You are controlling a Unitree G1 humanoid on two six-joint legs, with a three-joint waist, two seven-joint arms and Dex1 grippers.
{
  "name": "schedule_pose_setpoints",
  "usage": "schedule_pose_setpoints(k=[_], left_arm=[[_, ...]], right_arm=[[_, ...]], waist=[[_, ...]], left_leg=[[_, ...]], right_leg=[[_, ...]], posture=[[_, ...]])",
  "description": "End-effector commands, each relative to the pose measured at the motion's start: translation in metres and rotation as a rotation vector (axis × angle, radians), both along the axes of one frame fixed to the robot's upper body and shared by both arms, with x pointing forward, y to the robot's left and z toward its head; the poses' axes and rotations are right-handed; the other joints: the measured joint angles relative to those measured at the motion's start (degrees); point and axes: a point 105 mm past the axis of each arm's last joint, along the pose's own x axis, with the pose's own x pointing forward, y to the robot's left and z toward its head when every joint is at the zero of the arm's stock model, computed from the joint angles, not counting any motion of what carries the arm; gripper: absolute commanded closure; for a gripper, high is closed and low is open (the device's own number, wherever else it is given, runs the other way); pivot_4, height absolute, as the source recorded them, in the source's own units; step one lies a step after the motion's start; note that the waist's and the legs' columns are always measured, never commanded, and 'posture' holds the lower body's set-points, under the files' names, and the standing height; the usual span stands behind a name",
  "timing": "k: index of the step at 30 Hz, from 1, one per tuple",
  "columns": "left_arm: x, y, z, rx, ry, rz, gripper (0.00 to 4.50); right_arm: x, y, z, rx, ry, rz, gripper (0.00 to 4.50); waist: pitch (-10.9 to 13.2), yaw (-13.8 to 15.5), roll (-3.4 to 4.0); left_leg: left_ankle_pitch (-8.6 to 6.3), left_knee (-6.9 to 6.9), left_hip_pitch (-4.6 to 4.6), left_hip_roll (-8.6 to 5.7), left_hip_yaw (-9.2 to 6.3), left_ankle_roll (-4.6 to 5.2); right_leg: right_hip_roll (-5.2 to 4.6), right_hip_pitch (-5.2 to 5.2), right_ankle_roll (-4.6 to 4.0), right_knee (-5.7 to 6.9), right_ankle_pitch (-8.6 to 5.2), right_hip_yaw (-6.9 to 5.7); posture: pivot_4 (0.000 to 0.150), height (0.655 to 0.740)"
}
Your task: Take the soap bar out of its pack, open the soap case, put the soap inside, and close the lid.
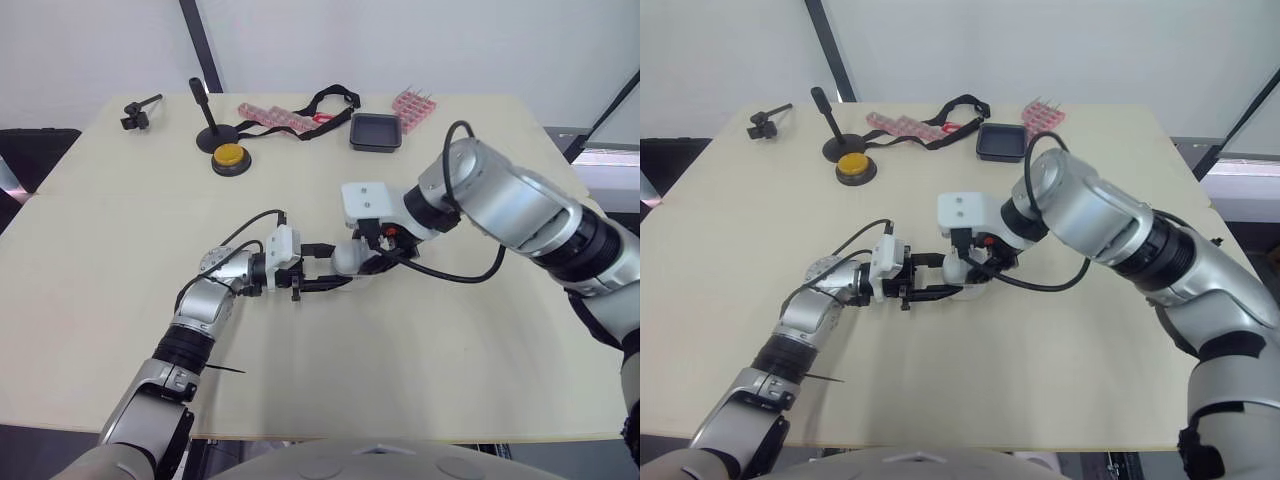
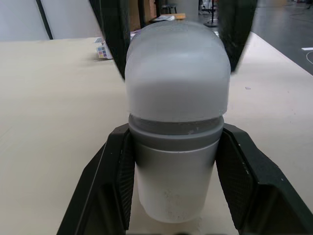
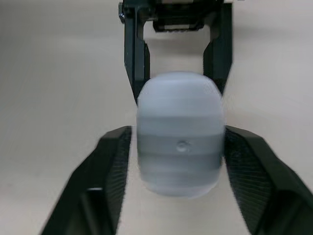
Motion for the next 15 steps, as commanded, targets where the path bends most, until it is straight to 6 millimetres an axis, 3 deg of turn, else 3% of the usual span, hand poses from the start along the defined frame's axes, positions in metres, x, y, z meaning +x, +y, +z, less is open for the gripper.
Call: schedule_pose_setpoints(k=[1,11,15], left_arm=[[0.001,0.002,-0.005,0.027,0.006,0.015,2.46],[0.0,0.001,-0.006,0.028,0.009,0.012,2.46],[0.0,0.001,-0.006,0.026,0.009,0.013,2.46]], right_arm=[[0.003,0.001,0.008,0.015,-0.046,0.009,0.57],[0.004,0.001,0.013,0.046,-0.059,-0.007,0.57],[0.004,-0.009,0.011,0.056,-0.059,-0.034,0.57]], waist=[[0.01,0.04,0.0],[0.01,0.02,0.0],[0.01,0.19,-0.01]], left_leg=[[0.0,0.0,-0.03,0.0,0.0,0.0],[0.0,-0.03,-0.03,0.0,0.0,0.0],[0.0,-0.03,-0.06,0.0,-0.01,-0.01]], right_leg=[[0.0,-0.02,0.0,-0.01,0.0,-0.01],[0.01,-0.02,0.01,-0.04,0.0,-0.01],[0.0,-0.02,0.01,-0.06,0.0,-0.02]], posture=[[0.15,0.7291],[0.15,0.7291],[0.15,0.7291]])
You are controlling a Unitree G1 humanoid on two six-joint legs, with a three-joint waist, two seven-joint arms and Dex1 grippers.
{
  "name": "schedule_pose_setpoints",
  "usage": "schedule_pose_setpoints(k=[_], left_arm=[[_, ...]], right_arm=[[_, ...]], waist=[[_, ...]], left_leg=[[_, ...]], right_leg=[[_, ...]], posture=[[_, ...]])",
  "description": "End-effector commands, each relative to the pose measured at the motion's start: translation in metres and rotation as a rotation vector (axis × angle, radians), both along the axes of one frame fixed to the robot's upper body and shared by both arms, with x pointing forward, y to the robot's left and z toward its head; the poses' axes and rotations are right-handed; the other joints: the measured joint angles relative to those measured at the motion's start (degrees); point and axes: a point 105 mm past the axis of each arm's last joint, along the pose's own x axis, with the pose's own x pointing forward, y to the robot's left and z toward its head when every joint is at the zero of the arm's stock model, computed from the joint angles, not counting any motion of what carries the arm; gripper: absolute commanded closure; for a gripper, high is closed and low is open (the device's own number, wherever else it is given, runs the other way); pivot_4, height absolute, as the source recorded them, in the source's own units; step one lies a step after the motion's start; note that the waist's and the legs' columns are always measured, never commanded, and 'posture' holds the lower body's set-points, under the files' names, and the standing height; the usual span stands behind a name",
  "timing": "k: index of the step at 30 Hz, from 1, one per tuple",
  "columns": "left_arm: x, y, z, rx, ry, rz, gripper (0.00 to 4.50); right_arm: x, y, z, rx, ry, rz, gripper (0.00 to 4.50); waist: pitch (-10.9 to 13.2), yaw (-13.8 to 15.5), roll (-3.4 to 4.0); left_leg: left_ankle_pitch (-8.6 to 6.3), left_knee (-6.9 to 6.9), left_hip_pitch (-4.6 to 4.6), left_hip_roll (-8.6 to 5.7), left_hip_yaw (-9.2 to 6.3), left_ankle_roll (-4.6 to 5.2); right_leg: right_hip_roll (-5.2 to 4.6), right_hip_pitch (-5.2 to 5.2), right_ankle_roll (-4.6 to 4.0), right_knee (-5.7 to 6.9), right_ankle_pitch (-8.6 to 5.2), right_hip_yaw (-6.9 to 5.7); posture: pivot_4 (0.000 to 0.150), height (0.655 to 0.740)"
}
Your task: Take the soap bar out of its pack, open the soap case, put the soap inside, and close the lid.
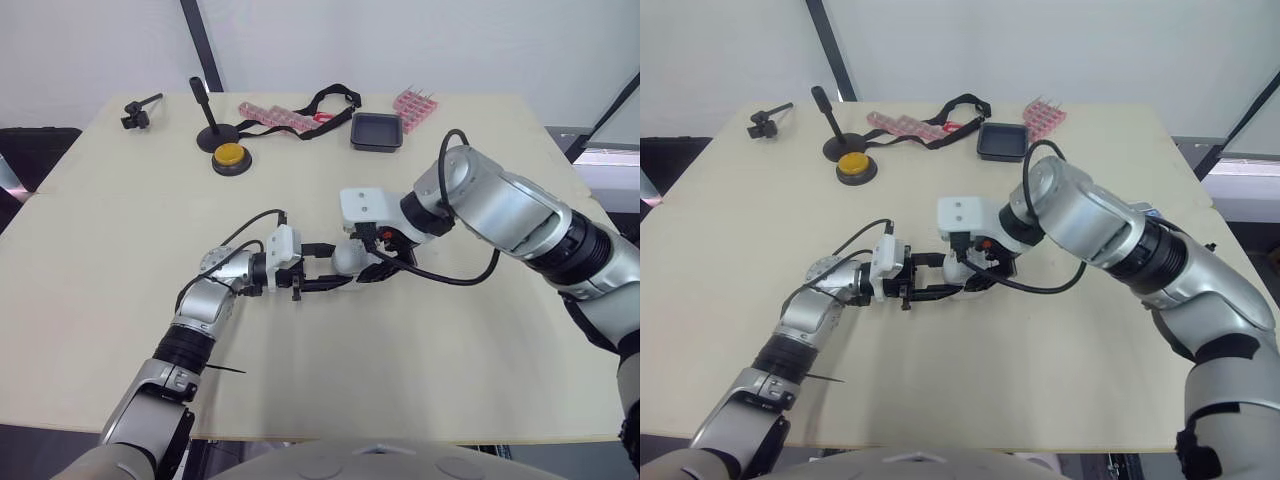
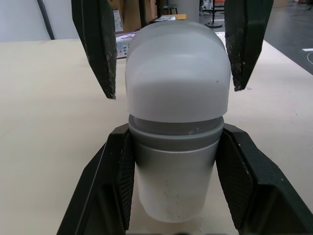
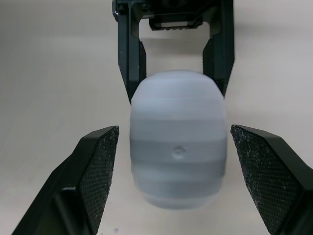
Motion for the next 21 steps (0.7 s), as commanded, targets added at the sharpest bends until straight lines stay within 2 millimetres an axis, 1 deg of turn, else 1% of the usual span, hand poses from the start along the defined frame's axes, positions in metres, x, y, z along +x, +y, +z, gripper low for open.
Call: schedule_pose_setpoints(k=[1,3,6,10,13,15,19,21], left_arm=[[0.0,0.002,-0.006,0.03,0.009,0.013,2.46],[0.001,0.002,-0.006,0.031,0.009,0.012,2.46],[0.001,0.003,-0.006,0.033,0.007,0.014,2.46],[0.001,0.003,-0.007,0.035,0.007,0.012,2.46],[0.002,0.004,-0.006,0.036,0.007,0.011,2.46],[0.002,0.004,-0.006,0.036,0.007,0.011,2.46],[0.003,0.005,-0.005,0.038,0.004,0.012,2.46],[0.003,0.006,-0.005,0.04,0.004,0.013,2.46]], right_arm=[[0.0,-0.008,0.009,0.039,-0.026,-0.02,0.57],[-0.003,-0.014,0.009,0.05,-0.014,-0.036,0.57],[-0.007,-0.028,0.007,0.046,-0.003,-0.062,0.57],[-0.011,-0.058,0.001,0.06,0.026,-0.161,0.57],[-0.015,-0.07,-0.002,0.125,0.061,-0.221,0.57],[-0.016,-0.073,-0.002,0.172,0.069,-0.24,0.57],[-0.002,-0.107,-0.019,0.307,-0.044,-0.345,0.57],[-0.003,-0.117,-0.026,0.385,-0.073,-0.344,0.57]], waist=[[0.0,0.11,-0.01],[0.0,0.08,-0.01],[0.01,0.2,-0.01],[0.0,0.53,-0.03],[0.0,0.53,-0.02],[0.0,0.53,-0.02],[-0.04,1.01,-0.11],[-0.03,0.92,-0.1]], left_leg=[[0.0,0.0,-0.01,0.0,0.0,0.0],[0.0,0.0,-0.02,0.0,0.0,0.0],[0.0,-0.02,-0.01,0.0,0.0,0.0],[0.0,-0.02,-0.03,0.0,-0.01,0.0],[-0.01,-0.04,-0.03,0.0,-0.01,0.0],[-0.01,-0.04,0.01,0.01,0.0,0.0],[-0.07,-0.04,-0.05,0.01,0.0,0.11],[-0.11,-0.02,-0.09,-0.02,0.01,0.17]], right_leg=[[0.0,0.0,0.0,-0.01,0.0,-0.01],[0.0,0.0,0.0,-0.02,0.0,0.0],[0.01,0.0,0.0,-0.02,0.0,0.0],[0.0,0.0,0.01,-0.05,0.0,0.0],[0.0,0.01,0.01,-0.1,0.0,0.01],[0.01,0.01,0.0,-0.07,0.0,0.04],[-0.03,0.02,-0.07,-0.16,-0.04,0.01],[-0.07,0.0,-0.08,-0.2,-0.05,0.02]], posture=[[0.15,0.7291],[0.15,0.7291],[0.15,0.7291],[0.15,0.7291],[0.15,0.7291],[0.15,0.7291],[0.15,0.7291],[0.15,0.7291]])
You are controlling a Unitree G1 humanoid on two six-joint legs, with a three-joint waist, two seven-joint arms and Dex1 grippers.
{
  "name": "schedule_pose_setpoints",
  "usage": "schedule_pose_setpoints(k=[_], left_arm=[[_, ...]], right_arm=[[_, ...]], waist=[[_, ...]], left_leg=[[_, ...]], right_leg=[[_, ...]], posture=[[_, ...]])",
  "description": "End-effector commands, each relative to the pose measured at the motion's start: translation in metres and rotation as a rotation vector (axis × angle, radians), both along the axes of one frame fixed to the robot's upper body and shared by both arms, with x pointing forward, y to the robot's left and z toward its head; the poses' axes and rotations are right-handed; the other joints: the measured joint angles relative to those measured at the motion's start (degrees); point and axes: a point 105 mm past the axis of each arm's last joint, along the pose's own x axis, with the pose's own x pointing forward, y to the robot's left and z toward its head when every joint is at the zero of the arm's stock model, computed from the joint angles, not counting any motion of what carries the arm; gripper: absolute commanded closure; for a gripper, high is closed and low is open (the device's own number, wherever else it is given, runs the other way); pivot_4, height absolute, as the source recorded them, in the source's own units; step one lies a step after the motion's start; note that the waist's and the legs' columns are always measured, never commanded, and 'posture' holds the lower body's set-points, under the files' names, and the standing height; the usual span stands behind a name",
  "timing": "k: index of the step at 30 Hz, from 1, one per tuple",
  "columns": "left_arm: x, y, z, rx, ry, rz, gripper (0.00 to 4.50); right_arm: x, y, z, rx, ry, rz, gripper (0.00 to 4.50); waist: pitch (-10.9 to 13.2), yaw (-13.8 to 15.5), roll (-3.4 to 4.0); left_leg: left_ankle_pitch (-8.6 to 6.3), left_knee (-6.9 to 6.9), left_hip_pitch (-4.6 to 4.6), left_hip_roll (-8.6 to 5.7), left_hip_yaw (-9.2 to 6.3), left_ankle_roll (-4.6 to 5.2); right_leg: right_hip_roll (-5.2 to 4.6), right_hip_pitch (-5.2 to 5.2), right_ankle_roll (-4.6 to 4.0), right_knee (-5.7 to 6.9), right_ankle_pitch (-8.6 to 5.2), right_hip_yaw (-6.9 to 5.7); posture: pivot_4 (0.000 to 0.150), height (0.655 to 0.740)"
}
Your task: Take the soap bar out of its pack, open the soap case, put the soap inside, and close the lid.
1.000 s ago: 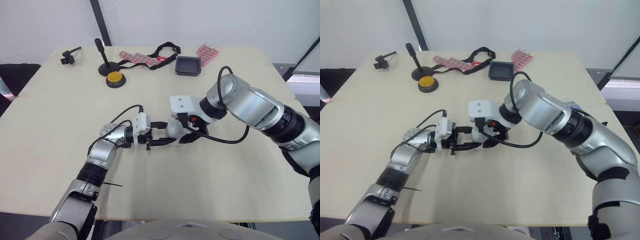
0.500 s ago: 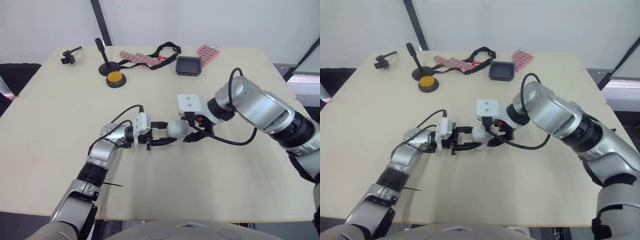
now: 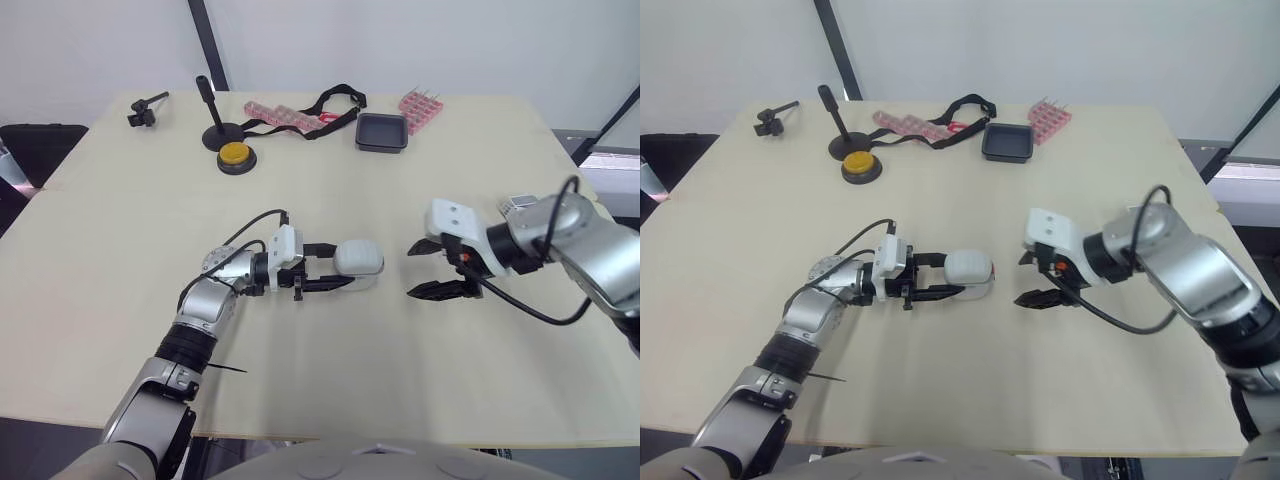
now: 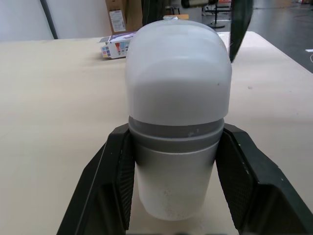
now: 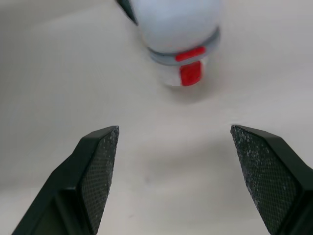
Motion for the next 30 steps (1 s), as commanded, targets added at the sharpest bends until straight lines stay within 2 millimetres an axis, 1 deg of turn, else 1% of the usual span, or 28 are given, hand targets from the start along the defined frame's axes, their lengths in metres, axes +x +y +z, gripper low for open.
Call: schedule_pose_setpoints(k=[1,3,4,5,6,9,12,13,15,17,20,22,24,27,30], left_arm=[[0.002,0.008,-0.005,0.039,0.005,0.021,2.46],[0.002,0.009,-0.005,0.042,0.005,0.021,2.46],[0.002,0.009,-0.005,0.043,0.006,0.022,2.46],[0.003,0.009,-0.005,0.043,0.006,0.022,2.46],[0.003,0.009,-0.005,0.043,0.006,0.023,2.46],[0.003,0.009,-0.005,0.042,0.006,0.024,2.46],[0.003,0.009,-0.004,0.041,0.005,0.024,2.46],[0.004,0.009,-0.004,0.04,0.005,0.025,2.46],[0.003,0.009,-0.004,0.039,0.005,0.026,2.46],[0.003,0.009,-0.005,0.039,0.004,0.026,2.46],[0.004,0.01,-0.004,0.04,0.002,0.028,2.46],[0.004,0.01,-0.003,0.04,-0.001,0.028,2.46],[0.005,0.01,-0.002,0.04,-0.003,0.029,2.46],[0.006,0.01,-0.001,0.04,-0.004,0.029,2.46],[0.005,0.009,-0.001,0.04,-0.003,0.027,2.46]], right_arm=[[0.008,-0.019,0.007,0.128,-0.171,-0.027,0.82],[0.004,-0.028,-0.002,0.2,-0.207,-0.037,1.36],[0.001,-0.03,-0.006,0.245,-0.22,-0.038,1.76],[-0.001,-0.032,-0.01,0.296,-0.231,-0.053,2.03],[-0.003,-0.034,-0.014,0.329,-0.235,-0.068,2.39],[-0.008,-0.041,-0.028,0.364,-0.271,-0.092,3.38],[-0.008,-0.05,-0.039,0.352,-0.315,-0.104,4.37],[-0.009,-0.052,-0.04,0.354,-0.322,-0.102,4.47],[-0.005,-0.052,-0.033,0.407,-0.357,-0.126,4.47],[0.0,-0.047,-0.018,0.467,-0.401,-0.134,4.47],[0.007,-0.034,0.01,0.542,-0.459,-0.1,4.47],[0.009,-0.02,0.03,0.584,-0.489,-0.058,4.47],[0.008,-0.002,0.046,0.61,-0.499,0.005,4.47],[0.007,0.023,0.057,0.602,-0.502,0.08,4.47],[0.006,0.043,0.063,0.598,-0.506,0.121,4.47]], waist=[[0.0,-0.15,0.0],[0.0,-0.42,0.0],[0.0,-0.51,0.01],[0.0,-0.67,0.01],[0.0,-0.89,0.01],[-0.01,-1.36,0.01],[-0.01,-1.69,0.01],[-0.01,-1.75,0.01],[-0.01,-1.84,0.01],[-0.01,-1.87,0.02],[-0.01,-1.98,0.03],[0.0,-1.97,0.04],[0.0,-1.93,0.04],[0.0,-1.88,0.02],[0.01,-1.86,0.02]], left_leg=[[-0.04,-0.01,-0.01,-0.01,0.0,0.07],[-0.08,-0.02,0.0,0.02,0.0,0.15],[-0.1,-0.01,-0.01,0.02,0.0,0.19],[-0.12,-0.01,-0.01,0.02,0.0,0.24],[-0.13,0.0,-0.01,0.02,0.0,0.27],[-0.13,0.03,-0.02,0.0,0.0,0.34],[-0.13,0.07,-0.04,-0.03,0.0,0.38],[-0.13,0.08,-0.05,-0.04,0.0,0.4],[-0.13,0.08,-0.05,-0.04,0.0,0.42],[-0.13,0.08,-0.05,-0.03,-0.01,0.43],[-0.12,0.08,-0.05,-0.04,-0.01,0.45],[-0.12,0.08,-0.03,-0.03,-0.01,0.45],[-0.12,0.07,-0.04,-0.03,-0.01,0.46],[-0.12,0.06,-0.04,-0.02,-0.02,0.46],[-0.11,0.05,-0.04,-0.02,-0.02,0.45]], right_leg=[[0.0,-0.01,-0.06,-0.02,-0.03,-0.01],[0.0,-0.03,-0.18,-0.01,-0.11,-0.02],[0.0,-0.03,-0.19,0.0,-0.11,-0.03],[0.0,-0.04,-0.2,0.0,-0.12,-0.02],[0.0,-0.04,-0.2,0.0,-0.12,-0.02],[-0.02,-0.04,-0.22,0.0,-0.13,-0.02],[-0.06,-0.04,-0.22,-0.01,-0.13,-0.03],[-0.07,-0.04,-0.22,-0.02,-0.13,-0.04],[-0.07,-0.04,-0.22,-0.02,-0.13,-0.04],[-0.06,-0.04,-0.22,-0.01,-0.13,-0.04],[-0.06,-0.04,-0.22,-0.01,-0.13,-0.03],[-0.05,-0.04,-0.22,0.0,-0.13,-0.03],[-0.04,-0.04,-0.22,0.0,-0.13,-0.04],[-0.03,-0.04,-0.22,0.0,-0.13,-0.06],[-0.03,-0.04,-0.21,-0.01,-0.12,-0.07]], posture=[[0.15,0.7291],[0.15,0.7291],[0.15,0.7291],[0.15,0.7291],[0.15,0.7291],[0.15,0.7291],[0.15,0.7291],[0.15,0.7291],[0.15,0.7291],[0.15,0.7291],[0.15,0.7291],[0.15,0.7291],[0.15,0.7291],[0.15,0.7291],[0.15,0.7291]])
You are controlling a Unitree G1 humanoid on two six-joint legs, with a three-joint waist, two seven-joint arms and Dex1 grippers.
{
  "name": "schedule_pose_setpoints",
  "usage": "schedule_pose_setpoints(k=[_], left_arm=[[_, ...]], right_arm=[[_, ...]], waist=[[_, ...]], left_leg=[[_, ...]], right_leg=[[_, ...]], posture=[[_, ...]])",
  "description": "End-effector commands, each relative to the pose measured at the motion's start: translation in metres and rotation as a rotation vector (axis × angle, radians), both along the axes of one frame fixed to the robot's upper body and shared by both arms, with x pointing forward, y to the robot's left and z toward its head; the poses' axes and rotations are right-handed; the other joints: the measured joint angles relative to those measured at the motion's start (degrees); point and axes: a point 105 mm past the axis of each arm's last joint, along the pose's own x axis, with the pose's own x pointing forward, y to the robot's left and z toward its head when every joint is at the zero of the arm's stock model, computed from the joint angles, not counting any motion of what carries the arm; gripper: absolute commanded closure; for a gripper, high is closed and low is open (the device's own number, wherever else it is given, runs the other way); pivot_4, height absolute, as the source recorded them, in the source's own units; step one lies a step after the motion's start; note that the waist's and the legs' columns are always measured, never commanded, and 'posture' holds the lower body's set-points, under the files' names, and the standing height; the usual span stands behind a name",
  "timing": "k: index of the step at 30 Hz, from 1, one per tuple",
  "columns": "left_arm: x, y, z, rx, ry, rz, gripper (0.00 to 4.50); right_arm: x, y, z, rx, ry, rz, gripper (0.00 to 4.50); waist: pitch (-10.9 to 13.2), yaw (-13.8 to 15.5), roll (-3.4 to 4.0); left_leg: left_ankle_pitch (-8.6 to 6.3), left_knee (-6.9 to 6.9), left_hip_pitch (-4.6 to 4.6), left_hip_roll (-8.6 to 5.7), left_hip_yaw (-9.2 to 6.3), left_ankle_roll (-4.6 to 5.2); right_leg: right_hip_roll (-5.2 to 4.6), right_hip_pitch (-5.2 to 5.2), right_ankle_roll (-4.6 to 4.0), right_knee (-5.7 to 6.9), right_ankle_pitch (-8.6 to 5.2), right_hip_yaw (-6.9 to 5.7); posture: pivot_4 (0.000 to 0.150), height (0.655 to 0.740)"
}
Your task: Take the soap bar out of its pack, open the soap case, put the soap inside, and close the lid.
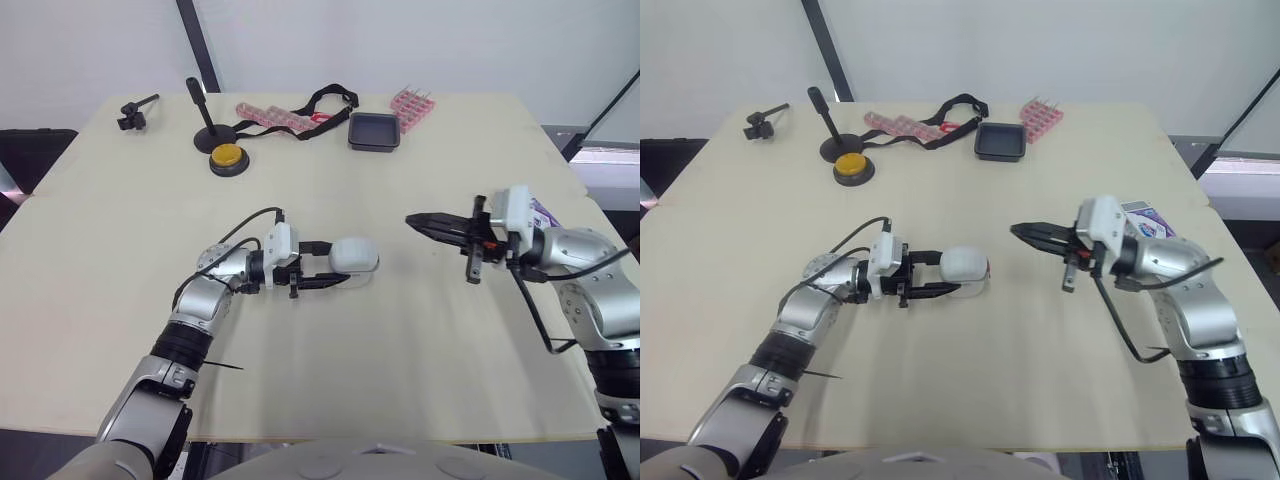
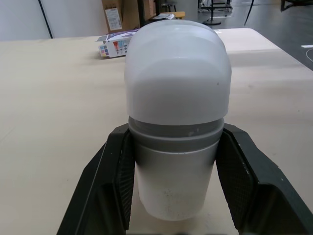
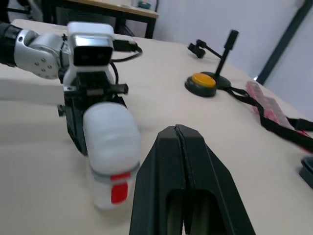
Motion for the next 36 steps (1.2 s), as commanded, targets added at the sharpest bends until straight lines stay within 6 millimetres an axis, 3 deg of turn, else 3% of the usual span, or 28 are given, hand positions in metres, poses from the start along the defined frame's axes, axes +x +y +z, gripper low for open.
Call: schedule_pose_setpoints(k=[1,9,14,36], left_arm=[[0.002,0.003,-0.002,0.027,0.005,0.013,2.46],[0.002,0.004,-0.002,0.031,0.005,0.016,2.46],[0.002,0.003,-0.003,0.034,0.005,0.015,2.46],[-0.002,0.004,-0.004,0.029,0.01,0.037,2.46]], right_arm=[[-0.006,0.019,0.009,-0.016,-0.034,0.044,4.47],[-0.015,0.04,0.002,-0.059,-0.029,0.115,4.47],[-0.011,0.046,-0.005,-0.087,-0.004,0.107,4.47],[0.002,0.042,-0.044,-0.264,0.049,0.092,4.47]], waist=[[0.01,0.1,0.01],[0.01,0.07,0.01],[0.01,0.05,0.01],[-0.01,-0.17,0.0]], left_leg=[[0.0,0.0,-0.02,0.0,0.0,0.0],[-0.01,-0.04,-0.02,-0.01,0.0,-0.05],[-0.01,-0.06,-0.01,-0.01,0.0,-0.07],[-0.01,-0.1,0.08,-0.01,0.01,-0.13]], right_leg=[[0.0,0.0,0.0,-0.01,0.0,-0.01],[0.0,0.0,0.07,-0.04,0.04,0.0],[0.0,0.0,0.23,-0.05,0.13,0.0],[0.01,0.06,0.27,-0.05,0.15,0.03]], posture=[[0.15,0.7291],[0.15,0.7291],[0.15,0.7291],[0.15,0.7291]])
